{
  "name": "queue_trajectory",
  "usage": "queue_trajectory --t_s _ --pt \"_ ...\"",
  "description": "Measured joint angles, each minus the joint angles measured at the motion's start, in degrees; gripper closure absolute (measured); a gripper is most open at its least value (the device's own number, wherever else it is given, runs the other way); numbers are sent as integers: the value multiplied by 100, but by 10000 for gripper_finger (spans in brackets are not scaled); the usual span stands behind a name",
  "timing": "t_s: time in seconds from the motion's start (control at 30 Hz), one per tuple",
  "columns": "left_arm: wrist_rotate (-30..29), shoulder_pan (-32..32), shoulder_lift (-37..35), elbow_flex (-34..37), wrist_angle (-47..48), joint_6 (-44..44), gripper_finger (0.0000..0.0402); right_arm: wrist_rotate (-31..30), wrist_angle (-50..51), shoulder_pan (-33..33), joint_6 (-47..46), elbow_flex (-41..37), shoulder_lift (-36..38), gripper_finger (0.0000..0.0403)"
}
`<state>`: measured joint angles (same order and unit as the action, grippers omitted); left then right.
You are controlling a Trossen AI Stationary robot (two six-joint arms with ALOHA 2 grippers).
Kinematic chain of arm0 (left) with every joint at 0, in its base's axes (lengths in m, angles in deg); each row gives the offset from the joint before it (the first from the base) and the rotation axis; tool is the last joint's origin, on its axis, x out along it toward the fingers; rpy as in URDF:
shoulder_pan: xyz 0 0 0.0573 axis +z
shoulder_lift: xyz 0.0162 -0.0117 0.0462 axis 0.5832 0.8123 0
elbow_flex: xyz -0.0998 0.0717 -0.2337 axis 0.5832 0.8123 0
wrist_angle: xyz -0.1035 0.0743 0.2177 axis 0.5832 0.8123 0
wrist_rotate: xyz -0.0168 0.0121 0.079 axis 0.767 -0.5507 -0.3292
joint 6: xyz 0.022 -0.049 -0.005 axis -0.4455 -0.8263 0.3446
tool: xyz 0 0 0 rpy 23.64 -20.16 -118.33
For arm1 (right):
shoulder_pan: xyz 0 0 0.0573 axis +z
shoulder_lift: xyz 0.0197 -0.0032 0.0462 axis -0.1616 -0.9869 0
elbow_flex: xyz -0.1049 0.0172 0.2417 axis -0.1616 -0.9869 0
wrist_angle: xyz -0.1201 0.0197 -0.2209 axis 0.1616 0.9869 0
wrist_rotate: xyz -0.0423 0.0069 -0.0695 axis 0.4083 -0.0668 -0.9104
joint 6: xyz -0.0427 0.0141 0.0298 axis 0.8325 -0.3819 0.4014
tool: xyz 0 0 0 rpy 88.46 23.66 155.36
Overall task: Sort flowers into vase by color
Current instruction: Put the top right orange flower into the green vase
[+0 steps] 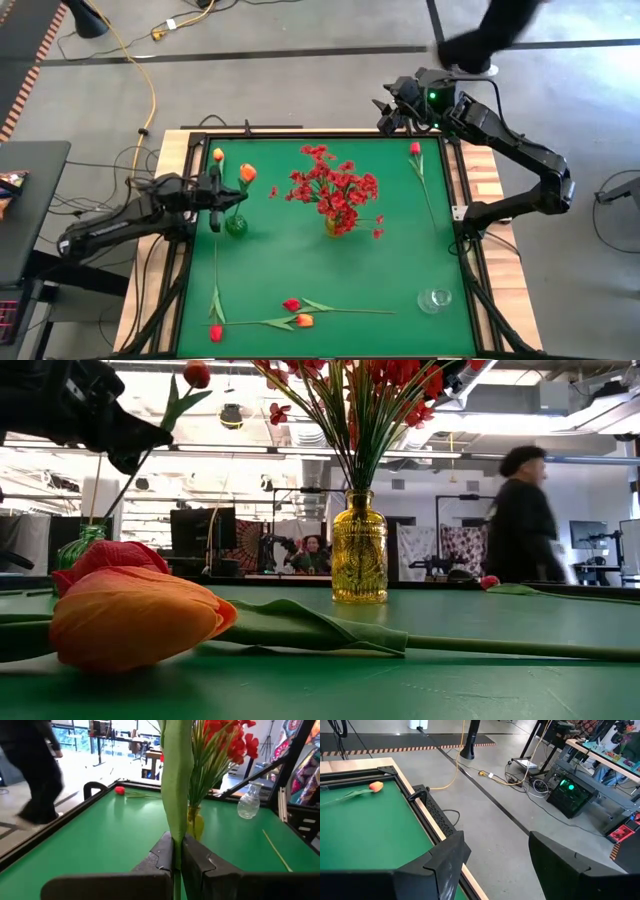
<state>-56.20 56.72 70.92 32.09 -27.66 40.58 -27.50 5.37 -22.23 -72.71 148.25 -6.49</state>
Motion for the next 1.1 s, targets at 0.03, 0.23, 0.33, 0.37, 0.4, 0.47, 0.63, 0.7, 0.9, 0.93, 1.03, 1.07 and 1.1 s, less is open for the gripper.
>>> queue_trajectory --t_s 0.03,0.23,0.33,0.37,0.4,0.47,0.63,0.7,0.9,0.93,1.03,1.07,1.1 --pt "-6 0 -112 2 135 0 401 0 0 0 3 0 0 154" --pt "-90 2 -621 3 828 -144 401 -2 -2 0 72 0 0 154" --pt "-142 2 -682 3 891 -256 401 -2 -17 0 144 0 0 154" --pt "-236 2 -682 3 896 -306 401 -2 -30 0 144 0 0 154" --pt "-337 2 -682 3 930 -401 401 -2 -33 0 144 0 0 154" --pt "-481 2 -682 3 1049 -579 397 -2 -53 0 144 0 0 154" --pt "-558 2 -682 3 1150 -990 390 -2 -55 0 144 0 0 154" --pt "-464 2 -682 3 1151 -1131 390 -2 -55 0 144 0 0 154" --pt "-257 2 -682 3 1172 -1445 388 -2 -50 0 144 0 0 154" --pt "-260 2 -682 3 1172 -1488 388 -2 -50 0 144 0 0 154" --pt "-258 2 -682 3 1172 -1502 388 -2 -50 0 144 0 0 154" --pt "-258 2 -682 3 1172 -1502 388 -2 -48 0 144 0 0 154" --pt "-255 2 -682 3 1172 -1503 388 -2 -48 0 144 0 0 154"
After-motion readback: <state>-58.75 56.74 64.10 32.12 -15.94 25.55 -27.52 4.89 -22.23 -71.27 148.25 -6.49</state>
